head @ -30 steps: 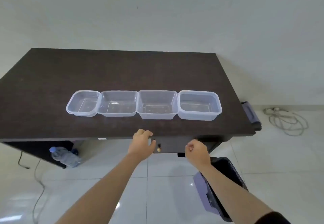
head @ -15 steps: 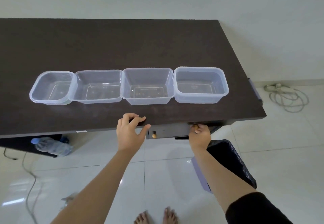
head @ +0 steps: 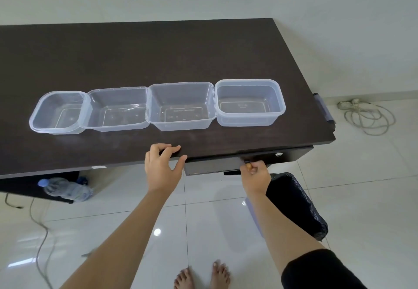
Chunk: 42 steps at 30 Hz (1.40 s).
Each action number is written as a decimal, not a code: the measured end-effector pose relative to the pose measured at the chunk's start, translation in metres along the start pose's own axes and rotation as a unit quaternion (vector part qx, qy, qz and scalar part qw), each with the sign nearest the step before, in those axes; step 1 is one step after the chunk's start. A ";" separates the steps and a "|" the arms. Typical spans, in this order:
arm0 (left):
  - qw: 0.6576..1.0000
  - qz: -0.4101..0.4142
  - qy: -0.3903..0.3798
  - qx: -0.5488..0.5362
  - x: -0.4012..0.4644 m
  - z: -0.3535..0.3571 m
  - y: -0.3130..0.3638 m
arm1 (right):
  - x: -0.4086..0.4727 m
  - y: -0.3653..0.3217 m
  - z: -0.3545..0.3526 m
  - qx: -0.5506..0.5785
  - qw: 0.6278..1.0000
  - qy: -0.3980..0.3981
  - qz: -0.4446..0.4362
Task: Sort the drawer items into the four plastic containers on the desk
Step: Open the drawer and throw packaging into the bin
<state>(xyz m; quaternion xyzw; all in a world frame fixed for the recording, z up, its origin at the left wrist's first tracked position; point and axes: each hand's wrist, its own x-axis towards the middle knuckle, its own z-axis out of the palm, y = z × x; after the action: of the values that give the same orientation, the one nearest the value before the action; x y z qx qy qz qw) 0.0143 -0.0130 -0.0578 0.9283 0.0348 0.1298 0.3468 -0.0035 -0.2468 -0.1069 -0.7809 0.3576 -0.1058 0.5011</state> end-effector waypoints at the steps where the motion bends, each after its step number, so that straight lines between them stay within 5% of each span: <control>1: 1.000 -0.006 -0.003 -0.002 -0.001 0.000 0.002 | -0.004 0.004 -0.004 -0.004 1.000 -0.001 0.000; 8: 0.997 -0.065 -0.024 -0.017 -0.049 0.007 0.023 | -0.024 0.011 -0.023 -0.032 0.999 -0.013 0.011; 17: 0.948 -0.204 -0.210 -0.125 -0.116 0.011 0.035 | -0.077 0.052 -0.067 -0.053 0.998 -0.008 0.032; 42: 0.929 -0.238 -0.268 -0.095 -0.191 -0.023 0.051 | -0.134 0.071 -0.113 -0.039 0.992 -0.027 0.114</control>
<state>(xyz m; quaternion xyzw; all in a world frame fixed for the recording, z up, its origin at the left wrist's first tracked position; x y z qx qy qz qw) -0.1771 -0.0671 -0.0492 0.8556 0.1476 -0.2076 0.4506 -0.1922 -0.2550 -0.0881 -0.7569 0.4344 -0.0132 0.4880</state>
